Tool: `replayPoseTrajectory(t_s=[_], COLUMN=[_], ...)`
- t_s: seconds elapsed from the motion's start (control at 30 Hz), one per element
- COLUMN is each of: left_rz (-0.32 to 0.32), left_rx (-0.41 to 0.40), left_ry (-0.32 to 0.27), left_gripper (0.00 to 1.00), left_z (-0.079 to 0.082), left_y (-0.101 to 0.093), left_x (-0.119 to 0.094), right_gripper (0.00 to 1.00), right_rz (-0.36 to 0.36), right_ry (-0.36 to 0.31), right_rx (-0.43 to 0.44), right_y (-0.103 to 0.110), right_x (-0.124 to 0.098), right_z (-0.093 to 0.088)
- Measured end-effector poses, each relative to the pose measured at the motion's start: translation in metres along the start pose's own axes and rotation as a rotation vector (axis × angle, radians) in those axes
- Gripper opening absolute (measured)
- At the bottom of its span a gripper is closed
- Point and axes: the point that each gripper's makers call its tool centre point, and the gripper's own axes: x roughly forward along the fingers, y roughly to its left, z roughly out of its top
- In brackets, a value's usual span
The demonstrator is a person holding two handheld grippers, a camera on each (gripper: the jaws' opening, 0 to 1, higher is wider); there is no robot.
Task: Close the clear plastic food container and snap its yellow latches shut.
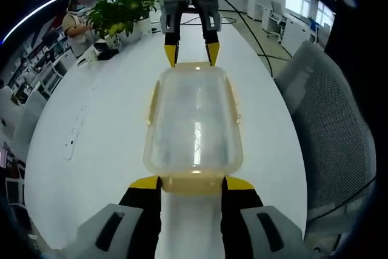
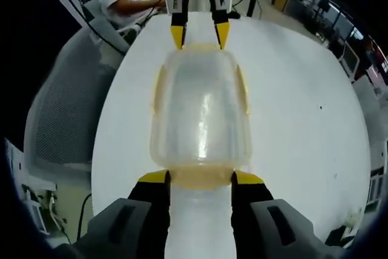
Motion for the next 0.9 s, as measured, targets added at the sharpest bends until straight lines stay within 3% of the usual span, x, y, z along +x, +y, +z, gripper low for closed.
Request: replayPoseTrajectory(t_s=[0.5, 0.9], left_rz=[-0.008, -0.02], left_rx=[-0.004, -0.004], left_ry=[-0.016, 0.0], left_gripper=[0.32, 0.32], left_z=[0.022, 0.025], left_y=[0.005, 0.006], left_x=[0.021, 0.033], right_gripper=[0.36, 0.36], right_rz=[-0.006, -0.002], right_ry=[0.059, 0.098], right_rx=[-0.009, -0.01], right_y=[-0.007, -0.009], right_x=[-0.006, -0.003], right_z=[-0.029, -0.042])
